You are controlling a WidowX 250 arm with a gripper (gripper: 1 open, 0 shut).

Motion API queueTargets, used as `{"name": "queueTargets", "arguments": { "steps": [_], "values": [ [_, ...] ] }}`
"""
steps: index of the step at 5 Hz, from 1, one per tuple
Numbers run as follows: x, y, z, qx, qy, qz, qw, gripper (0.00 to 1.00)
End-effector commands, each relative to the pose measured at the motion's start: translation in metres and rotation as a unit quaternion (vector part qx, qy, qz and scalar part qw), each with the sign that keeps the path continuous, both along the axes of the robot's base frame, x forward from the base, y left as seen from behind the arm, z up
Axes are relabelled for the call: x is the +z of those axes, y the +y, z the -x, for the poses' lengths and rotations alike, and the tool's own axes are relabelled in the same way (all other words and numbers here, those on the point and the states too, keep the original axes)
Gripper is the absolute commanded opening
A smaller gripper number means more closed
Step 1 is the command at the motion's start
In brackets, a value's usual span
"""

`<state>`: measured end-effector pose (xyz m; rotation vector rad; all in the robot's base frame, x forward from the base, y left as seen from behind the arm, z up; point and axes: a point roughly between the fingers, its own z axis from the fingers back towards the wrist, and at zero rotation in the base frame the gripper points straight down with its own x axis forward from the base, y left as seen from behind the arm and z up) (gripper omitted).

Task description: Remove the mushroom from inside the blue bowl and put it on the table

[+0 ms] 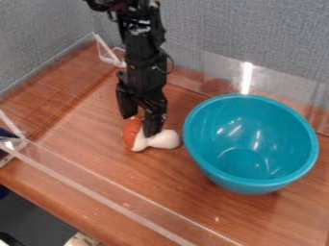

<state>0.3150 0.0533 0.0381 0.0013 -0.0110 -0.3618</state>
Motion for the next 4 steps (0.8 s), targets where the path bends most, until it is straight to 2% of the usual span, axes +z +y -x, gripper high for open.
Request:
{"name": "queueTargets", "arguments": {
  "steps": [1, 2, 3, 4],
  "values": [
    [0.0072, -0.0005, -0.0074, -0.011, -0.018, -0.005, 0.9998, 1.00],
    [0.0049, 0.0001, -0.0069, -0.012, -0.015, -0.004, 0.9998, 0.00],
    [0.0111, 0.0027, -0.0048, -0.010, -0.017, -0.002, 0.9998, 0.00],
    [0.0130, 0.0034, -0.0046, -0.007, -0.015, -0.002, 0.9999, 1.00]
  ]
}}
